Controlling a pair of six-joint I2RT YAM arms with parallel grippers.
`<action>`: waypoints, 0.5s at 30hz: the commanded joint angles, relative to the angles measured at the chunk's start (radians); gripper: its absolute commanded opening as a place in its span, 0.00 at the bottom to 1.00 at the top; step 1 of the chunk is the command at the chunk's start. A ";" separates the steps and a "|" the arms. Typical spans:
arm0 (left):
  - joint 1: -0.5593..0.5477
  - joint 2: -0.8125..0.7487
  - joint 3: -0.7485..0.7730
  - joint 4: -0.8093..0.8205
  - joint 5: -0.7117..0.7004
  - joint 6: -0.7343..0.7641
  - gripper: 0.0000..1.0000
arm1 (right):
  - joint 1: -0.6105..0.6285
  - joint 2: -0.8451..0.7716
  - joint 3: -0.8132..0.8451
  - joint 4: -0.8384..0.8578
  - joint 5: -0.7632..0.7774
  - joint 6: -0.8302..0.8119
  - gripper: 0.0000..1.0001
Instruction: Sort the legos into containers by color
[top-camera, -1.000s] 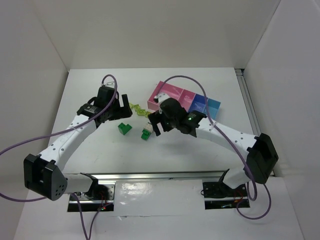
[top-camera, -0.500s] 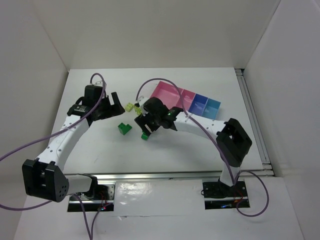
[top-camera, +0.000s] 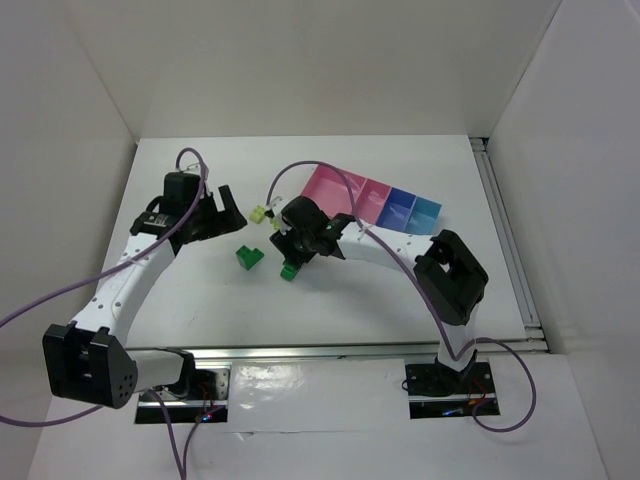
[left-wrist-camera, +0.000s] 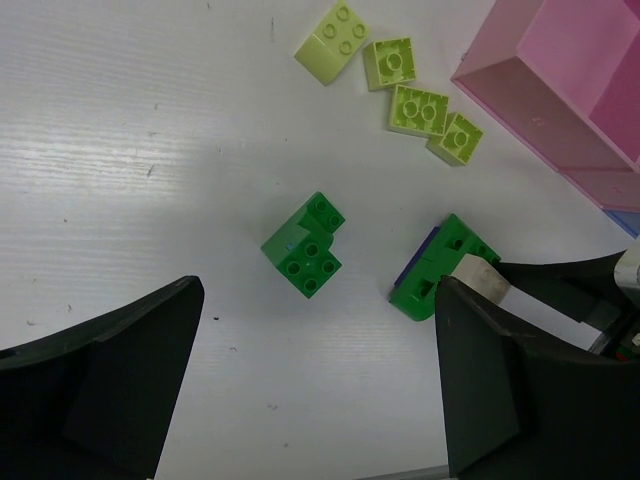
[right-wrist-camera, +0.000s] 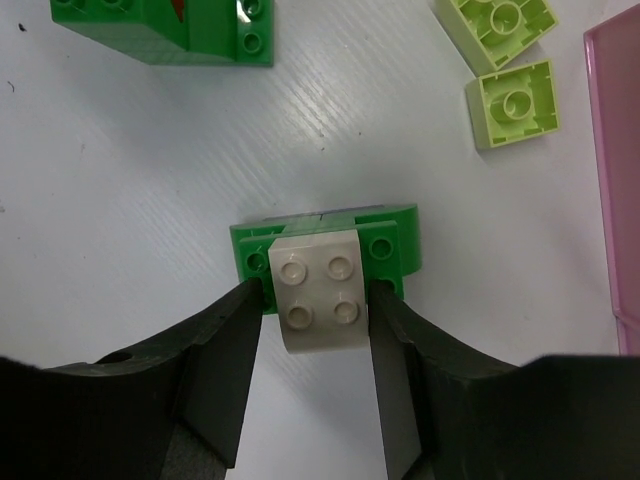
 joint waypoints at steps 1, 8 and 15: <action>0.009 -0.028 -0.009 0.021 0.015 0.027 0.98 | -0.006 0.021 0.044 0.036 0.012 -0.002 0.53; 0.009 -0.028 -0.018 0.030 0.055 0.047 0.98 | -0.006 -0.011 0.044 0.026 0.054 0.018 0.29; 0.009 -0.056 -0.039 0.106 0.216 0.080 0.95 | -0.096 -0.194 0.018 0.004 -0.085 0.128 0.18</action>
